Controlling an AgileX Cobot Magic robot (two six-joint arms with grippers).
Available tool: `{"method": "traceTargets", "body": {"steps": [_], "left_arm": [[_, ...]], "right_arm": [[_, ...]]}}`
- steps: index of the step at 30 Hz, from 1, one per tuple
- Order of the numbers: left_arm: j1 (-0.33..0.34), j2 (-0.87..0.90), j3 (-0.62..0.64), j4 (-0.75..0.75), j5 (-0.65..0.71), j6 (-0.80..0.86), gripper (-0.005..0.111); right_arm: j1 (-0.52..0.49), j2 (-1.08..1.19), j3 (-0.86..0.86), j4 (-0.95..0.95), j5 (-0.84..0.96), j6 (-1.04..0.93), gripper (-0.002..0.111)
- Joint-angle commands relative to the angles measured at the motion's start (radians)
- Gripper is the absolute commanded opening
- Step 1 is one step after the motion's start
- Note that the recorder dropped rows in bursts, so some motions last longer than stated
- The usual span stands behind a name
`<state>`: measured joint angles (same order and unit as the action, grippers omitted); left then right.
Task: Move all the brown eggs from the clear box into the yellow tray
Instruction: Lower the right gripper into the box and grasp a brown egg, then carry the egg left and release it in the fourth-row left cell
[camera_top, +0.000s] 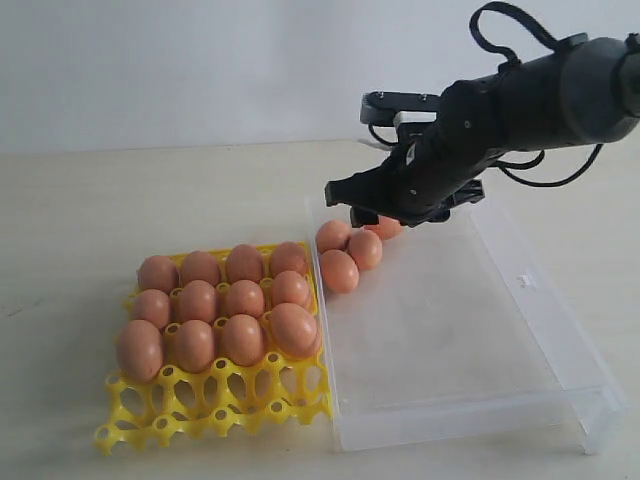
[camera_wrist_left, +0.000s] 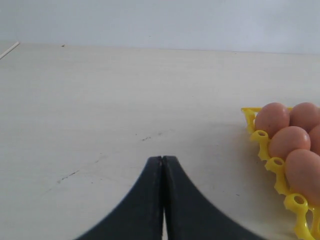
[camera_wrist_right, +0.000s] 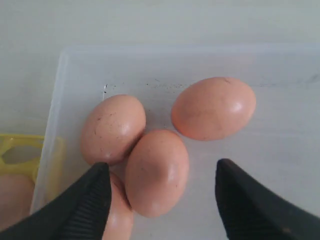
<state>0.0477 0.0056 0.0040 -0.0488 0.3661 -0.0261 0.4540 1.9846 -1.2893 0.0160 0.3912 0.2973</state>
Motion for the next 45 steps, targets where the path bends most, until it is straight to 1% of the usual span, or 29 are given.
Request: {"method": "traceTargets", "body": {"steps": [1, 10, 12, 13, 15, 17, 18, 22, 24, 28, 31, 34, 36, 41, 45], "left_arm": [[-0.006, -0.006, -0.004, -0.006, -0.010, -0.004, 0.000], [-0.006, -0.006, -0.004, -0.006, -0.010, -0.004, 0.000], [-0.006, -0.006, -0.004, -0.006, -0.010, -0.004, 0.000], [-0.006, -0.006, -0.004, -0.006, -0.010, -0.004, 0.000], [-0.006, -0.006, -0.004, -0.006, -0.010, -0.004, 0.000], [-0.006, -0.006, -0.004, -0.006, -0.010, -0.004, 0.000], [-0.006, -0.006, -0.004, -0.006, -0.010, -0.004, 0.000], [-0.006, -0.006, -0.004, -0.006, -0.010, -0.004, 0.000], [-0.006, -0.006, -0.004, -0.006, -0.010, -0.004, 0.000], [-0.006, -0.006, -0.004, -0.006, -0.010, -0.004, 0.000], [-0.006, -0.006, -0.004, -0.006, -0.010, -0.004, 0.000], [-0.006, -0.006, -0.004, -0.006, -0.010, -0.004, 0.000], [-0.006, -0.006, -0.004, -0.006, -0.010, -0.004, 0.000], [-0.006, -0.006, -0.004, -0.006, -0.010, -0.004, 0.000], [-0.006, -0.006, -0.004, -0.006, -0.010, -0.004, 0.000]], "right_arm": [[-0.001, 0.058, -0.046, 0.031, 0.006, -0.009, 0.059], [-0.001, 0.163, -0.105, 0.036, 0.020, -0.009, 0.059], [-0.001, 0.181, -0.122, 0.038, 0.025, -0.009, 0.054], [-0.001, 0.184, -0.126, 0.038, 0.030, -0.009, 0.048], [-0.001, 0.186, -0.128, 0.038, 0.032, -0.009, 0.030], [-0.001, 0.177, -0.128, 0.038, 0.042, -0.009, 0.004], [-0.001, 0.171, -0.128, 0.038, 0.048, -0.009, 0.001], [-0.001, 0.120, -0.128, 0.034, 0.064, -0.028, 0.000], [0.010, 0.069, -0.104, 0.034, 0.034, -0.026, 0.000], [0.067, -0.056, -0.007, 0.026, -0.139, -0.055, 0.000], [0.152, -0.140, 0.089, -0.016, -0.288, -0.093, 0.000], [0.237, -0.192, 0.184, -0.088, -0.425, -0.087, 0.000], [0.294, -0.203, 0.235, -0.140, -0.505, -0.051, 0.000], [0.408, -0.202, 0.330, -0.356, -0.699, 0.107, 0.000], [0.452, -0.188, 0.365, -0.506, -0.835, 0.243, 0.000]]}}
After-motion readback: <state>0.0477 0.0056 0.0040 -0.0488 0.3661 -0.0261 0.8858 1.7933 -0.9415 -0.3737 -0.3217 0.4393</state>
